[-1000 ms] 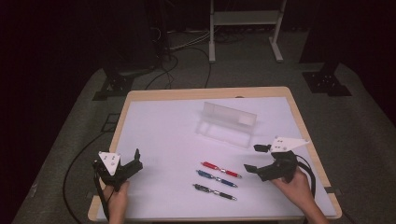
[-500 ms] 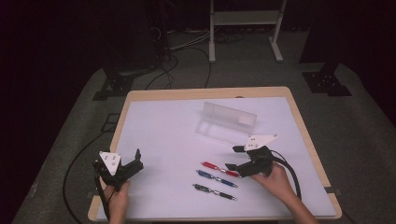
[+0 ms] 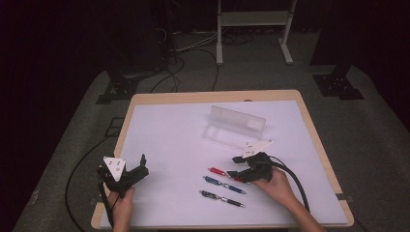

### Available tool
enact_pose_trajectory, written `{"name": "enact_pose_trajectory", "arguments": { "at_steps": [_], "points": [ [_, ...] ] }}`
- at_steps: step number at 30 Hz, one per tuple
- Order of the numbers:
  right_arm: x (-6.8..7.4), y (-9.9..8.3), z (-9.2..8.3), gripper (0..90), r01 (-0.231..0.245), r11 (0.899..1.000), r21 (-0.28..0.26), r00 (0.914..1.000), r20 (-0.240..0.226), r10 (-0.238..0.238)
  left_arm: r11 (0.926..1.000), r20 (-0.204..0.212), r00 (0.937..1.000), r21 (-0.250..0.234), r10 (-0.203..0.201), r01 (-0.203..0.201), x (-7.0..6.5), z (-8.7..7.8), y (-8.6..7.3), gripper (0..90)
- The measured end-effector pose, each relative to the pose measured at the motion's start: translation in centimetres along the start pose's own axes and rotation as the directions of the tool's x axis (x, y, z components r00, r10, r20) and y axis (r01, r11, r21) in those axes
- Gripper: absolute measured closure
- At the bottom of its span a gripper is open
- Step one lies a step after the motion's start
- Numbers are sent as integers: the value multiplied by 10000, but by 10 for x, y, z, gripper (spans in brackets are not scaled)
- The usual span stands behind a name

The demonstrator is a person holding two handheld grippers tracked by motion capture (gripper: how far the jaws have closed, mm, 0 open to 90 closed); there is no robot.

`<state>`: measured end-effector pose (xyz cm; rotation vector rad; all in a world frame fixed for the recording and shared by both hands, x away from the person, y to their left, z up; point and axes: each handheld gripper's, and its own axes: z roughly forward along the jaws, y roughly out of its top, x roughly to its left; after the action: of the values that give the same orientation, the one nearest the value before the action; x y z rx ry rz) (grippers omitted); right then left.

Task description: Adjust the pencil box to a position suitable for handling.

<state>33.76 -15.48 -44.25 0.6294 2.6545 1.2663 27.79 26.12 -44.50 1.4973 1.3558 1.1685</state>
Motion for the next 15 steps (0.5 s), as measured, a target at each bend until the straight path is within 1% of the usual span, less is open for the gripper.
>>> {"name": "enact_pose_trajectory", "arguments": {
  "at_steps": [2, 3, 4, 5, 7, 9, 12, 13, 15],
  "points": [
    [0, 0, 3, 491, -41, 10000, 82, 9999, -99, 42, 10000, 7, 10000, 15, -14, 14, 0, 0, 0, 3],
    [-1, 0, 5, 502, -21, 9999, 109, 9999, -111, 22, 10000, 17, 10000, 39, 4, -5, 0, 1, 0, 4],
    [-1, -1, 7, 526, -53, 9999, 153, 9995, -306, 58, 10000, 20, 10000, 49, 22, -22, 0, 1, 0, 3],
    [-1, -1, 7, 526, -53, 9999, 153, 9995, -306, 58, 10000, 19, 10000, 60, 27, -27, 0, 1, 0, 3],
    [-1, -1, 10, 562, -71, 9996, 287, 9991, -410, 82, 10000, 21, 10000, 62, 26, -26, 0, 2, 0, 4],
    [0, -1, 12, 597, 31, 9990, 452, 9993, -382, -14, 9999, 44, 10000, 89, 71, -71, -1, 2, 0, 4],
    [3, -2, 14, 606, 135, 9982, 577, 9992, -379, -113, 10000, 62, 10000, 74, 48, -48, -1, 2, 0, 4],
    [3, -2, 15, 608, 173, 9978, 635, 9994, -315, -153, 10000, 74, 10000, 56, 50, -50, -1, 3, 0, 4],
    [3, -2, 16, 615, 143, 9975, 698, 9994, -335, -120, 9999, 72, 10000, 124, 58, -59, -1, 2, 0, 4]
  ]
}}
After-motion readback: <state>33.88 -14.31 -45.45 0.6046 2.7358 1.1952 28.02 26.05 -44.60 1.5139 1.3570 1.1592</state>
